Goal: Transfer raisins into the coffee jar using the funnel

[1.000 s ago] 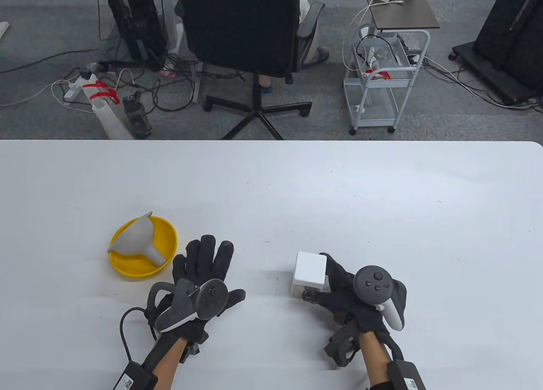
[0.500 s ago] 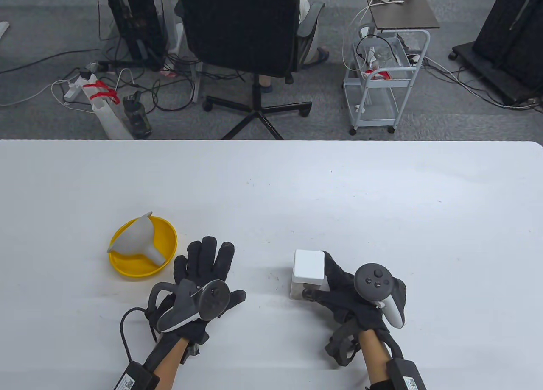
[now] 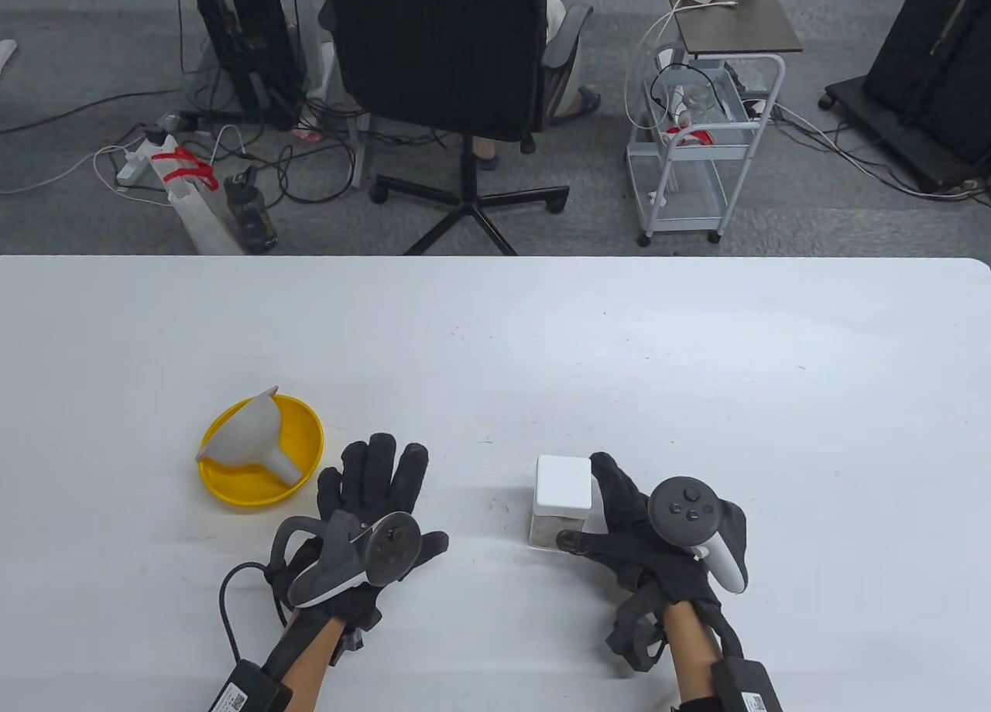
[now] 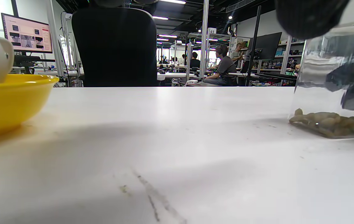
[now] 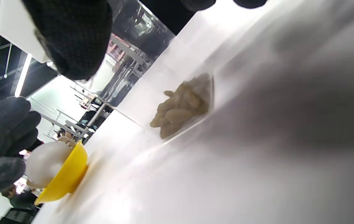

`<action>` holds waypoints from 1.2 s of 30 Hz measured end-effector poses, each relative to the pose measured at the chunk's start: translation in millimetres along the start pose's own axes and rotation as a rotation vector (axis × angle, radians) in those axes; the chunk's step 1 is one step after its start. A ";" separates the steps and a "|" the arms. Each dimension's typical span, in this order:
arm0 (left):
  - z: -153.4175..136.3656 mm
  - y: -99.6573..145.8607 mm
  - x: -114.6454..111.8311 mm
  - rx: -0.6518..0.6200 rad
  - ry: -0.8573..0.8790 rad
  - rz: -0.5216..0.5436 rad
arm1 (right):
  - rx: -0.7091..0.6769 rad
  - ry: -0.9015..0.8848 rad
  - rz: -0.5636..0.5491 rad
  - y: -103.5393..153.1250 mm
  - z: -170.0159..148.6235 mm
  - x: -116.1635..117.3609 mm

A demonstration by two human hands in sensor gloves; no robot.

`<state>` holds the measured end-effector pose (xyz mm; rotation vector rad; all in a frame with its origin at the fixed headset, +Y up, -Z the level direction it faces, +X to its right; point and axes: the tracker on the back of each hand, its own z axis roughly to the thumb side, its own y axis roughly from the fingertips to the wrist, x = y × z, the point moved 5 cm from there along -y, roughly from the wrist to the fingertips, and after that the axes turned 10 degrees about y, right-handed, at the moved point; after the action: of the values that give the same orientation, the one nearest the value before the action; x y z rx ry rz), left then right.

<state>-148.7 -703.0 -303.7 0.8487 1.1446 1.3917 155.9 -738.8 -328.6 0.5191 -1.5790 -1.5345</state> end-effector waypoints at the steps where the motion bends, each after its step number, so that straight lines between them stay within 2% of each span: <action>1: 0.0 0.0 -0.2 0.001 -0.002 -0.001 | 0.007 0.056 -0.014 2.9 0.5 -4.7; 7: -0.3 1.2 -2.3 0.020 -0.051 -0.008 | 0.123 0.489 -0.097 16.4 0.0 -25.9; 9: -0.8 1.0 -2.8 0.026 -0.063 -0.009 | 0.152 0.554 -0.128 18.5 0.5 -30.3; 14: -2.4 0.4 -3.7 0.035 -0.068 -0.018 | 0.193 0.592 -0.172 20.5 -0.8 -36.1; 22: -5.9 -1.3 -5.1 0.053 -0.078 -0.030 | 0.241 0.632 -0.156 17.8 -10.2 -35.1; 36: -8.2 -1.5 -5.9 0.069 -0.105 -0.036 | 0.249 0.636 -0.167 19.3 -12.4 -35.7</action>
<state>-155.1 -710.3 -306.8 0.9346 1.1278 1.2692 190.4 -715.1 -321.7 1.1736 -1.2421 -1.1255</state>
